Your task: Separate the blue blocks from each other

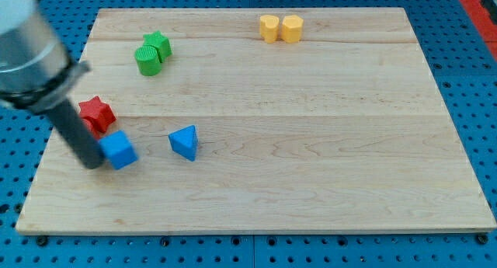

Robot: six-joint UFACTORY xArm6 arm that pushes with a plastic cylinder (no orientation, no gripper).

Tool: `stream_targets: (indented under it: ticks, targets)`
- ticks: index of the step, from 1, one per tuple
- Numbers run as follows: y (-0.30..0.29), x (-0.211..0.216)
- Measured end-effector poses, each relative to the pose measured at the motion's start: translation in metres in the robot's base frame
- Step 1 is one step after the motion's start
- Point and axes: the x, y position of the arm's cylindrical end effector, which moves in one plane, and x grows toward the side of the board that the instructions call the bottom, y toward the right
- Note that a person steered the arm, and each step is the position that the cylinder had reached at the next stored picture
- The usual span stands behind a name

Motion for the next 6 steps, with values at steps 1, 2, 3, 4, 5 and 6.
stream_targets:
  ticks: [1,2,3,4,5,6]
  targets:
    - [0.048,-0.012]
    - [0.056,-0.014]
    - [0.014,-0.023]
    - [0.068,-0.045]
    - [0.096,-0.029]
    - [0.099,0.012]
